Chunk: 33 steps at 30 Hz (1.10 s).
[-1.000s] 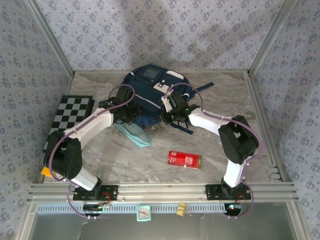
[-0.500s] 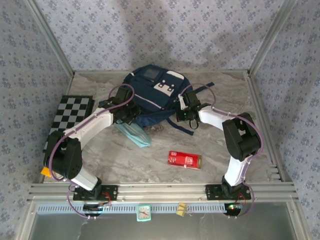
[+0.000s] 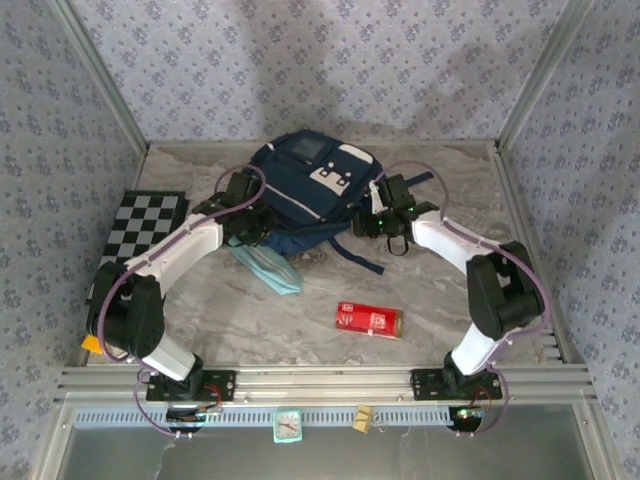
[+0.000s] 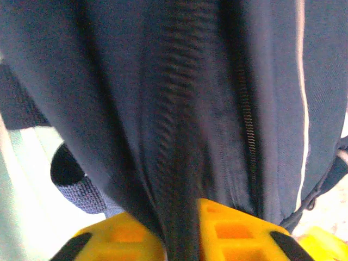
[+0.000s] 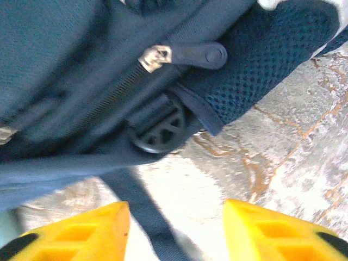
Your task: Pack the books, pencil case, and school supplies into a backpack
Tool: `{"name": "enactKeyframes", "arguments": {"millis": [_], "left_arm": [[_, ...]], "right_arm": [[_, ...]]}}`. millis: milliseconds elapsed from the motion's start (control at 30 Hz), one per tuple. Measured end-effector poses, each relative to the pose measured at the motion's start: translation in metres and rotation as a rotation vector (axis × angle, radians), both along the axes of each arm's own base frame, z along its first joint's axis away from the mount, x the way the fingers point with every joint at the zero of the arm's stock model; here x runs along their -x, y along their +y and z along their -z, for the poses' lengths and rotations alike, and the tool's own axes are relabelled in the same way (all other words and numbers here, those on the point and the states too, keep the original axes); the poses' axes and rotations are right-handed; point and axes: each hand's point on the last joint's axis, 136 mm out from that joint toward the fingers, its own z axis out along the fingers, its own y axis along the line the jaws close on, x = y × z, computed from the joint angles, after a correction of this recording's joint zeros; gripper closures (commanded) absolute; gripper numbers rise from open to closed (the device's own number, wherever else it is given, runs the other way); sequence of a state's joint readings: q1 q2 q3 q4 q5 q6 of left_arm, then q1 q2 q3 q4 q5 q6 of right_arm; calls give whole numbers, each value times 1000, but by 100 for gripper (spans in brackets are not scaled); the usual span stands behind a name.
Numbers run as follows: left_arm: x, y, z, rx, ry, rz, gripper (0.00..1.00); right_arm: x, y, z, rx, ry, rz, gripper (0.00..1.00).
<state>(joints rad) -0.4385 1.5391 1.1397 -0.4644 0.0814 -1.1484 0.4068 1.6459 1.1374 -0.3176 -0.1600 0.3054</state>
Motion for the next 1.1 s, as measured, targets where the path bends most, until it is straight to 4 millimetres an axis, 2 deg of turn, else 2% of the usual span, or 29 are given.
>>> {"name": "enactKeyframes", "arguments": {"millis": [33,100,233,333,467,600,700,833,933,1100], "left_arm": [[0,1,-3,-10,-13,8,44],[1,6,-12,-31,-47,2,40],[12,23,-44,-58,-159,-43,44],[16,21,-60,-65,-216,-28,45],[3,-19,-63,-100,-227,82,53],[-6,-67,-49,-108,-219,198,59],[-8,-86,-27,-118,-181,255,64],[-6,-97,3,-127,-119,303,70],[3,-102,17,-140,-92,340,74],[18,-99,38,-172,-52,374,81]], "right_arm": [[-3,1,-10,-19,2,15,42],[-17,0,-27,-52,1,59,42],[-56,-3,-45,-105,9,161,43],[-80,-4,-37,-129,50,227,43],[-109,-2,-11,-142,124,299,45],[-130,4,11,-150,172,333,44],[-137,5,20,-142,202,359,41],[-141,5,26,-136,227,385,40],[-145,7,32,-138,239,396,49],[-151,9,36,-166,235,418,73]]}}
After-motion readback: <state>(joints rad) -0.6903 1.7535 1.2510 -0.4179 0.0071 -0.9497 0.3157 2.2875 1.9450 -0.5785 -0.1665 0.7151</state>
